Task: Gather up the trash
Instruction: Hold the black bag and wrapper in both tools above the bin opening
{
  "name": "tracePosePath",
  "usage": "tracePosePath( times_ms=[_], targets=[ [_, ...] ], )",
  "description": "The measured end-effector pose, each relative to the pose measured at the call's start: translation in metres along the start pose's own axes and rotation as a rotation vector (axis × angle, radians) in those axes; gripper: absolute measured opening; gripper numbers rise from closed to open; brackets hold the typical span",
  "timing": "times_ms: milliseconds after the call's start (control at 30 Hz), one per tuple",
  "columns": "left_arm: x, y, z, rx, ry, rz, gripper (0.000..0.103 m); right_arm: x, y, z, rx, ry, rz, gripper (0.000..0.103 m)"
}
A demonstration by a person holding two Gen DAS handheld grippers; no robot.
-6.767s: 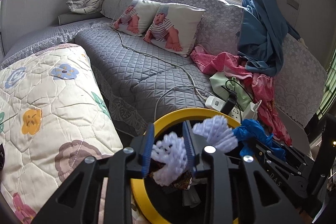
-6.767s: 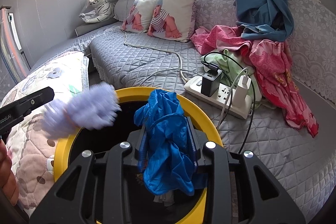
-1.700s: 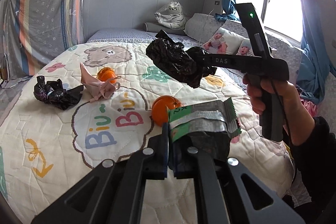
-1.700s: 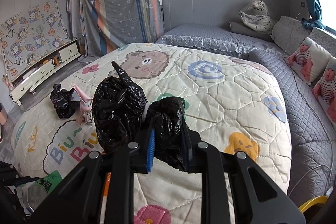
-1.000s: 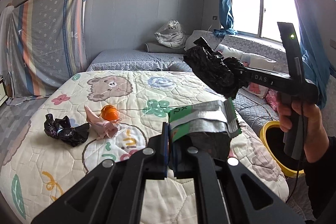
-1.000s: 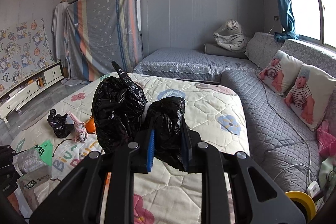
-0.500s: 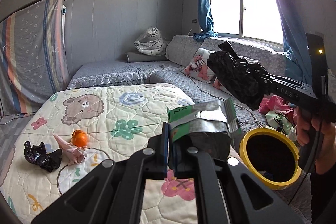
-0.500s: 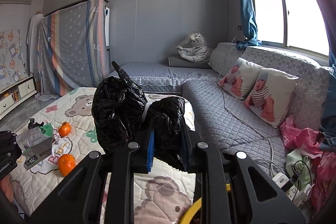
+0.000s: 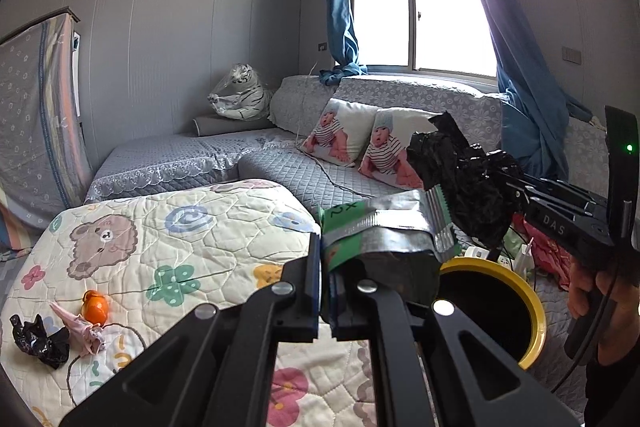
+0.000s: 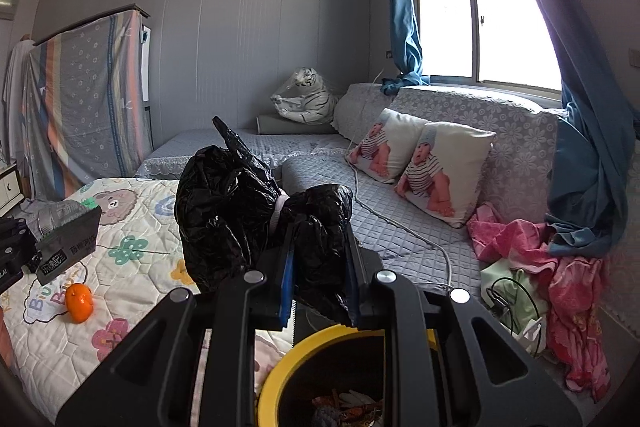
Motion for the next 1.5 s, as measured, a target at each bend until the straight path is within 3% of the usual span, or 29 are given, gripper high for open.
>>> tracePosePath(
  times_ms=[500,1500],
  targets=[
    [0.032,0.013,0.053,0.037,-0.078,-0.002,0.003,-0.013,-0.036,0.044,0.086,-0.114,-0.025,0.020],
    [0.115,-0.024,0.157,0.126,-0.168,-0.144,0.003,-0.007,-0.126,0.121,0.239,-0.308,-0.203,0.020]
  ],
)
Point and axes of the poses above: each gripper's, at about its wrist camera, not at the fingertips, and x roughly the way its jaws point, z to its right, y to its top, the point moved 7 cm from there along x, roughly the way its jaws point, and after that the axes turned 7 degrees about y, right-handed, at the moved point
